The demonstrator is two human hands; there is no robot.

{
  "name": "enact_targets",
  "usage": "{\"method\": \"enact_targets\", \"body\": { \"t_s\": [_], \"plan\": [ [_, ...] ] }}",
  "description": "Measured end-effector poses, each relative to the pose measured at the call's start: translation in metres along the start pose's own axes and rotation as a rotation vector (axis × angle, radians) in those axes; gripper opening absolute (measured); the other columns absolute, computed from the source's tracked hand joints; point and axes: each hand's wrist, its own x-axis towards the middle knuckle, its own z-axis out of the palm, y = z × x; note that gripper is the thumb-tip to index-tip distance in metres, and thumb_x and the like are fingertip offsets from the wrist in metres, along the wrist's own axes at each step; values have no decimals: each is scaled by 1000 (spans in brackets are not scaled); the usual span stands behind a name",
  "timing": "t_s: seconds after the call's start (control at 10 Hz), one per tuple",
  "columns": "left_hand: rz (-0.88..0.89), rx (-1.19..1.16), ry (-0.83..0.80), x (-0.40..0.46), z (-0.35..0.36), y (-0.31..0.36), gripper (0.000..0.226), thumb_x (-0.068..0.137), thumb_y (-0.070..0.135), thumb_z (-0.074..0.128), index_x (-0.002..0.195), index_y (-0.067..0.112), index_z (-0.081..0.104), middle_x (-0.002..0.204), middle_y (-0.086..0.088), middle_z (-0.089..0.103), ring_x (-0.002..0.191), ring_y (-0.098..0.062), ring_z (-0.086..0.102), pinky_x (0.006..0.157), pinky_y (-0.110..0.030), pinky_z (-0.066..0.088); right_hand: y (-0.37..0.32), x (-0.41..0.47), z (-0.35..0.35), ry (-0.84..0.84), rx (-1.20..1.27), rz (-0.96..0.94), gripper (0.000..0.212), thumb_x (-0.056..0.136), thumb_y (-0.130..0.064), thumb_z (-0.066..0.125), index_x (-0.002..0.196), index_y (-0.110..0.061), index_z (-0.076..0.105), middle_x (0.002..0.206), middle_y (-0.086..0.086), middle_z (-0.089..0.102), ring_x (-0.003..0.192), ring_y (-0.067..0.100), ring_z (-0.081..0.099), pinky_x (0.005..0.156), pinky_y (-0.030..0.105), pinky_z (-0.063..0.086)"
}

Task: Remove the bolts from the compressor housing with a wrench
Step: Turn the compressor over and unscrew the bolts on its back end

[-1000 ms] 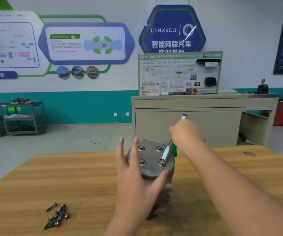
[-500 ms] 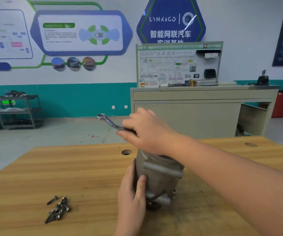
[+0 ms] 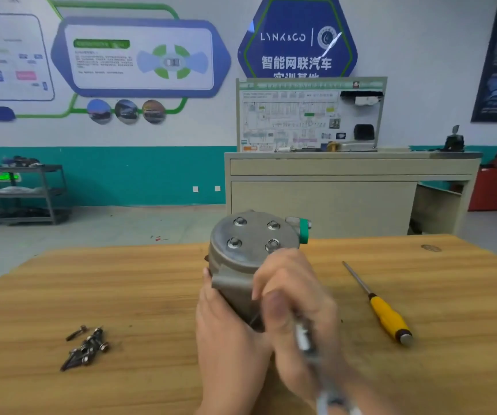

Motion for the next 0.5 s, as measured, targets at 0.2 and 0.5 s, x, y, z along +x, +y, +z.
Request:
{"method": "enact_targets", "body": {
  "t_s": [0.2, 0.5],
  "plan": [
    [74, -422, -114, 19, 3, -13, 114, 49, 56, 77, 143, 12, 29, 138, -3, 47, 125, -20, 42, 100, -41, 43, 11, -6, -19, 447, 307, 312, 37, 100, -30, 36, 68, -23, 54, 87, 8, 70, 96, 25, 63, 91, 26, 44],
    [113, -569, -138, 24, -1, -21, 112, 46, 54, 79, 142, 23, 31, 133, 7, 49, 123, -15, 44, 102, -40, 44, 47, 67, -79, 249, -204, 1191, 24, 89, -30, 62, 73, -13, 56, 58, 0, 52, 42, 9, 45, 33, 19, 28]
  ]
}}
